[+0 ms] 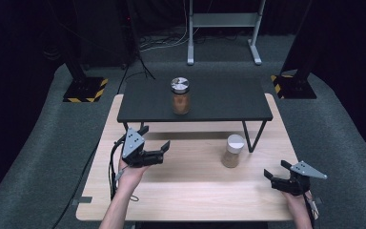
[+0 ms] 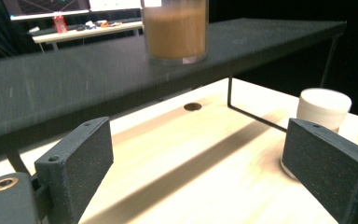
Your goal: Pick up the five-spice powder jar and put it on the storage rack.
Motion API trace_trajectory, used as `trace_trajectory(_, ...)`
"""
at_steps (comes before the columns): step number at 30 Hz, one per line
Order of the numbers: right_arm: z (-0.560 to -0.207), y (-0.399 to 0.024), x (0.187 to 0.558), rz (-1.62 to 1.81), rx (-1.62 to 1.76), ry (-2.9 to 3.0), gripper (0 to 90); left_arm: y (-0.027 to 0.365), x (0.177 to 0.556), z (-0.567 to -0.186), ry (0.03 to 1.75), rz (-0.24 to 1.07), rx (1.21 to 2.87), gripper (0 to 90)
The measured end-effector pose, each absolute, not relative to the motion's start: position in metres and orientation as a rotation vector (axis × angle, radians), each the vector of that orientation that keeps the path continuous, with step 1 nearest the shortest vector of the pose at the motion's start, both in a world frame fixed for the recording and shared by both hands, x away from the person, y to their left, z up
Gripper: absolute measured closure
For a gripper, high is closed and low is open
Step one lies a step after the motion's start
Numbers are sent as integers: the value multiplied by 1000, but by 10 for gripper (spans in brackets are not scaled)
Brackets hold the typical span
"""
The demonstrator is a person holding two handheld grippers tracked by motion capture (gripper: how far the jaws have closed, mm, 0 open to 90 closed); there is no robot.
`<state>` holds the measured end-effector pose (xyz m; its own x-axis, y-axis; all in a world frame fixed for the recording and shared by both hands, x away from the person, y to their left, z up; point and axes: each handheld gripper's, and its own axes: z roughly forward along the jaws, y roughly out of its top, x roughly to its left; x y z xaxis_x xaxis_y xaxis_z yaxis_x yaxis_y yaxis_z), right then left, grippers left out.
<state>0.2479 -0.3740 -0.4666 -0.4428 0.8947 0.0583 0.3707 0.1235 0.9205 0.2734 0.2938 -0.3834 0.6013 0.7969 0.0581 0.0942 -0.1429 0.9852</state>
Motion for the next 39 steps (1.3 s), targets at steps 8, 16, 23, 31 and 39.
trace_trajectory(8,-467,-375,248,1307,1228,1876,108,312,254,-423,793,704,1596,83)
trace_trajectory(16,-467,-375,247,1307,1225,1874,108,320,238,-446,819,751,1641,83)
trace_trajectory(23,-467,-374,247,1306,1224,1875,107,327,226,-471,840,764,1644,83)
trace_trajectory(31,-467,-375,247,1309,1225,1874,108,328,220,-485,839,791,1668,90)
trace_trajectory(39,-467,-375,247,1307,1224,1874,107,326,219,-488,846,806,1707,89)
